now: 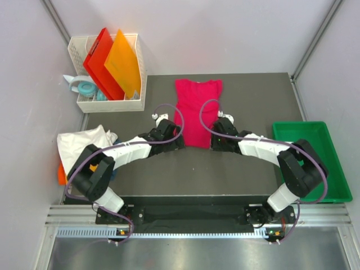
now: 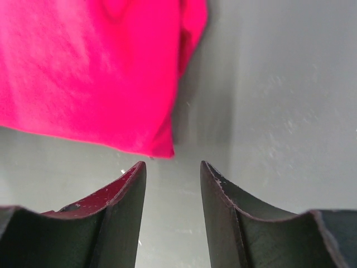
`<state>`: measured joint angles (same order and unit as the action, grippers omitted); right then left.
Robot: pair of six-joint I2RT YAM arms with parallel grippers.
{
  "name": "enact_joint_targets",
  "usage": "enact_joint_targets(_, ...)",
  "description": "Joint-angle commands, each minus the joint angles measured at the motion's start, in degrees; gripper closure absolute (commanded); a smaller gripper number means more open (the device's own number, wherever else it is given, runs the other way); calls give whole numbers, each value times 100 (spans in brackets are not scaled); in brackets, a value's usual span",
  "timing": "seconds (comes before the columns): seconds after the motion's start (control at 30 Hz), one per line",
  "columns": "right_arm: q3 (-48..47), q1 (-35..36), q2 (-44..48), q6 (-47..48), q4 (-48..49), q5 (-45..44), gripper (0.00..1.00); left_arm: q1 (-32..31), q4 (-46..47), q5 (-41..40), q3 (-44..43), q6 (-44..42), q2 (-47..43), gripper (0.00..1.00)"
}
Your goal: Fold and stack the t-shirts
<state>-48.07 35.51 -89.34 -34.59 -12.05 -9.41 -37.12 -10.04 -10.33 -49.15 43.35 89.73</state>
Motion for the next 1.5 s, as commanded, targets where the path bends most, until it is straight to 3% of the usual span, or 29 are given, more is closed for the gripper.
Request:
enact_joint_targets(0.0, -457, 62, -259, 93, 274, 97, 56, -5, 371, -31, -332, -20, 105, 1)
enact_joint_targets(0.33, -756, 62, -883, 93, 107, 62, 59, -5, 126, 57, -833, -108, 764, 1)
enact_joint_targets(0.43, -712, 62, -954, 40, -25, -52, 65, -5, -33, 180, -930, -82, 975, 8)
enact_joint_targets(0.53, -598, 70, -936, -13, -113, -78, 84, -5, -59, 206, -816, -38, 1011, 28)
enact_joint_targets(0.57, -520, 62, -901, -22, -130, -113, 97, -5, -68, 189, -738, -29, 968, 35)
enact_joint_targets(0.7, -291, 70, -656, -101, -218, -306, 100, -14, -234, 145, -710, -72, 958, 100)
enact_joint_targets(0.9, 193, 123, 4, -276, -552, -624, 100, -49, -621, -13, -298, -134, 441, 100)
enact_joint_targets(1.13, 799, 360, 671, -698, -886, -703, 100, -199, -1104, -136, 440, 392, -534, 100)
enact_joint_targets(1.47, 1546, 887, 1296, -1295, -1185, -668, 100, -901, -1623, -233, 1231, 1122, -1388, 100)
